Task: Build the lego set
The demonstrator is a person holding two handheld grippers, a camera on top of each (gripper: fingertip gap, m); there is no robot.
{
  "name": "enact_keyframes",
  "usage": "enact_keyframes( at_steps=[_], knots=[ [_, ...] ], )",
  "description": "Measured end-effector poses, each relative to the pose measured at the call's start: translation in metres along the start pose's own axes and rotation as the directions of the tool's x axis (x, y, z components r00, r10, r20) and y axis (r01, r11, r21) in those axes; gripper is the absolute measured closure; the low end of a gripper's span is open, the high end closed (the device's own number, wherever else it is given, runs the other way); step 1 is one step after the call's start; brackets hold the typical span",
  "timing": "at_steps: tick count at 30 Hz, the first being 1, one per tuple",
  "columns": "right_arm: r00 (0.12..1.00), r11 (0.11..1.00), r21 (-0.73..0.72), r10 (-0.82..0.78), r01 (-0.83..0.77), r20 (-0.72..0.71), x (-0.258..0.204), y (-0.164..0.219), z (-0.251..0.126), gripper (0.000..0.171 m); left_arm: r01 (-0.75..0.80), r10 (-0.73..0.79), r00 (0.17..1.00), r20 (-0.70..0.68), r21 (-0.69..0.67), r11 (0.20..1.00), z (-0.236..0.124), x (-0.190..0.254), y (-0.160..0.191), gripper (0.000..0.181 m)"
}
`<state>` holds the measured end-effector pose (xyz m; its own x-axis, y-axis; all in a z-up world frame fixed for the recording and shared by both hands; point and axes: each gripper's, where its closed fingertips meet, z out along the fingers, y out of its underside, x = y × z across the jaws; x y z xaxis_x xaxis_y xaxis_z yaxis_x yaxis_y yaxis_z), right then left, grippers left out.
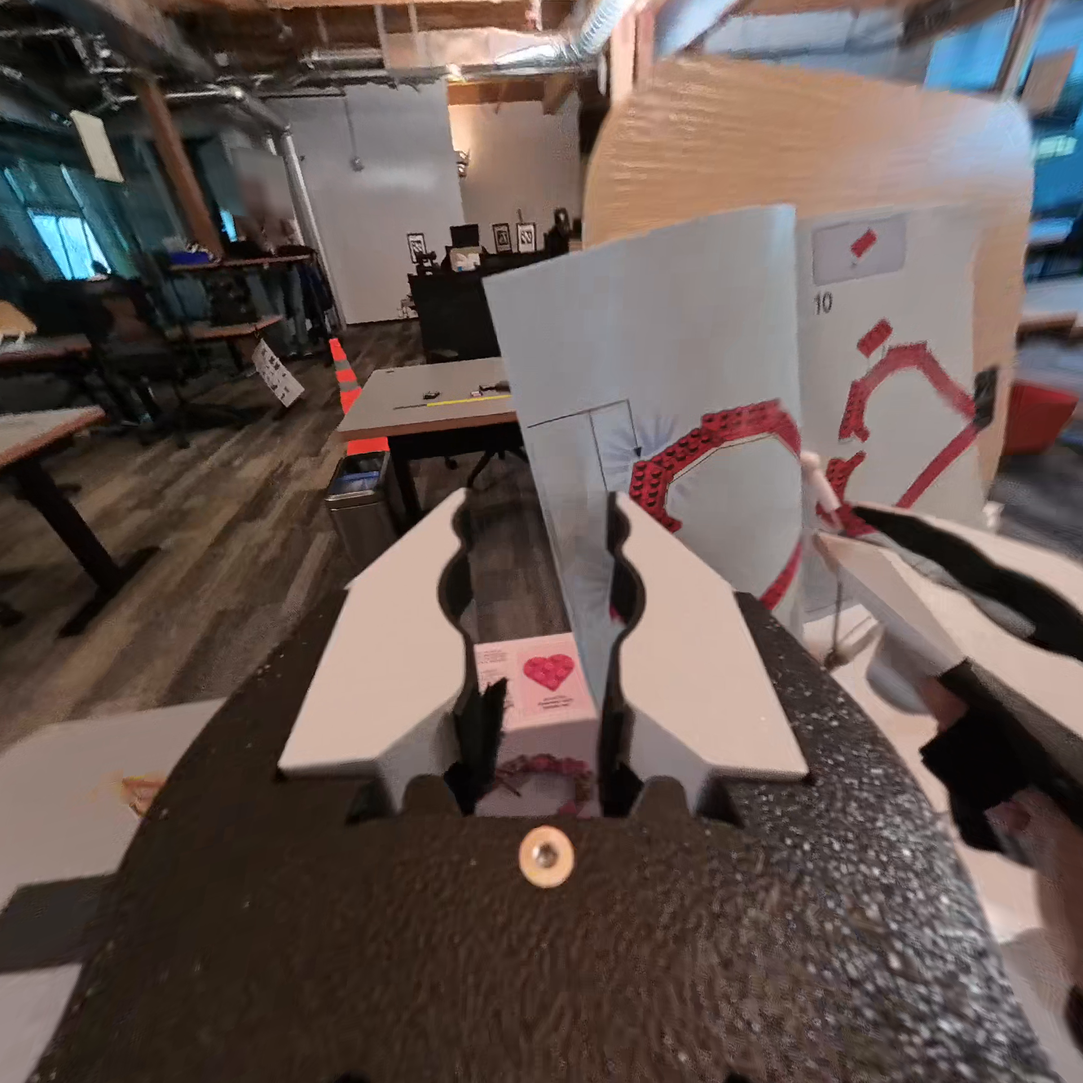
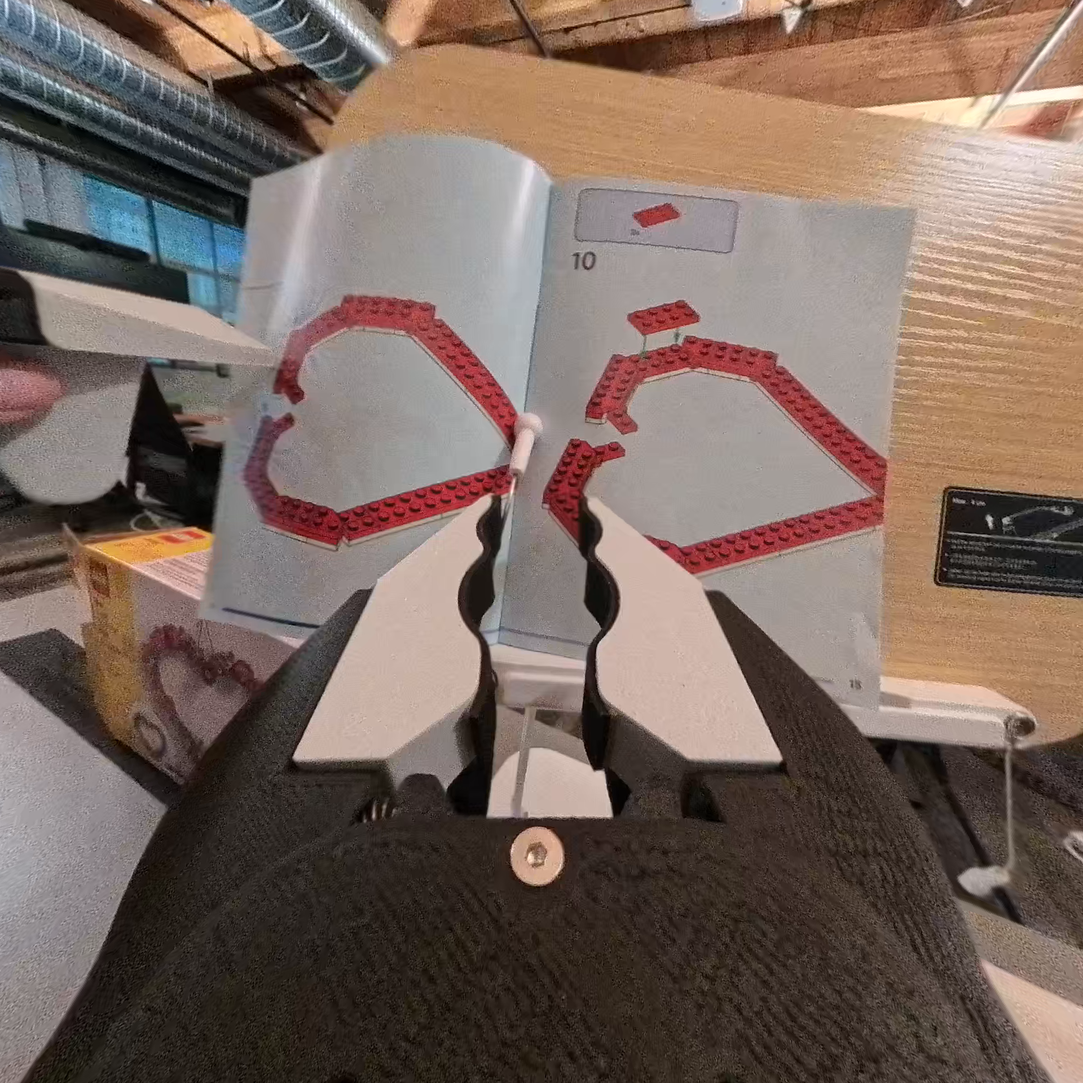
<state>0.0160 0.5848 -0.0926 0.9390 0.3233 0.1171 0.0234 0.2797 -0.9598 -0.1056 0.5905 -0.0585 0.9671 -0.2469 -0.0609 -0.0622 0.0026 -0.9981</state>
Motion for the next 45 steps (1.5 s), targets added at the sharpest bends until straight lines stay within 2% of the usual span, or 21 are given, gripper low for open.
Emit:
enact_keyframes(
  at_steps=[2, 6, 13, 18, 21, 24, 28, 30, 31, 35, 37, 45],
  knots=[
    [0.999, 0.999, 0.021, 0.033, -0.033, -0.003, 0.006, -0.003, -0.012, 0.141, 0.092, -0.094, 0.995, 0.022, 0.059, 0.994, -0.018, -0.001, -0.006, 0.123],
    [0.999, 0.996, 0.082, 0.038, -0.039, 0.006, 0.017, -0.018, -0.054, 0.134, 0.185, -0.183, 0.983, -0.032, 0.182, 0.966, -0.068, 0.022, -0.022, 0.117],
    [0.987, 0.995, 0.091, -0.051, 0.037, 0.153, 0.007, -0.040, -0.148, 0.131, 0.044, -0.005, 0.992, -0.128, 0.302, 0.952, -0.170, 0.084, -0.028, 0.122],
    [0.952, 0.982, 0.071, -0.189, 0.177, 0.242, -0.005, -0.023, -0.226, 0.131, 0.086, -0.018, 0.972, -0.233, 0.287, 0.954, -0.235, 0.108, 0.000, 0.121],
    [0.933, 0.952, 0.092, -0.304, 0.291, 0.193, 0.006, -0.006, -0.273, 0.135, -0.031, 0.101, 0.971, -0.217, 0.304, 0.952, -0.264, 0.117, 0.029, 0.125],
    [0.943, 0.940, 0.103, -0.330, 0.324, 0.047, 0.035, 0.004, -0.301, 0.136, -0.113, 0.191, 0.963, -0.188, 0.360, 0.926, -0.272, 0.120, 0.056, 0.123],
    [0.951, 0.943, 0.124, -0.309, 0.307, -0.008, 0.053, 0.002, -0.310, 0.130, -0.137, 0.210, 0.962, -0.174, 0.358, 0.924, -0.265, 0.121, 0.089, 0.111],
    [0.947, 0.940, 0.124, -0.320, 0.319, -0.015, 0.057, 0.008, -0.314, 0.129, -0.156, 0.240, 0.951, -0.196, 0.367, 0.917, -0.270, 0.125, 0.098, 0.121],
    [0.941, 0.934, 0.118, -0.337, 0.337, -0.018, 0.059, 0.010, -0.315, 0.129, -0.162, 0.249, 0.949, -0.192, 0.378, 0.912, -0.271, 0.124, 0.099, 0.122],
    [0.931, 0.924, 0.117, -0.359, 0.364, -0.061, 0.068, 0.006, -0.321, 0.127, -0.102, 0.187, 0.962, -0.197, 0.376, 0.921, -0.270, 0.119, 0.104, 0.104],
    [0.938, 0.930, 0.123, -0.343, 0.347, -0.051, 0.067, 0.006, -0.321, 0.125, -0.119, 0.199, 0.963, -0.182, 0.379, 0.918, -0.269, 0.119, 0.105, 0.096],
    [0.941, 0.930, 0.157, -0.338, 0.332, 0.008, 0.055, 0.005, -0.318, 0.122, -0.147, 0.237, 0.962, -0.138, 0.471, 0.870, -0.281, 0.120, 0.092, 0.093]
  ],
)
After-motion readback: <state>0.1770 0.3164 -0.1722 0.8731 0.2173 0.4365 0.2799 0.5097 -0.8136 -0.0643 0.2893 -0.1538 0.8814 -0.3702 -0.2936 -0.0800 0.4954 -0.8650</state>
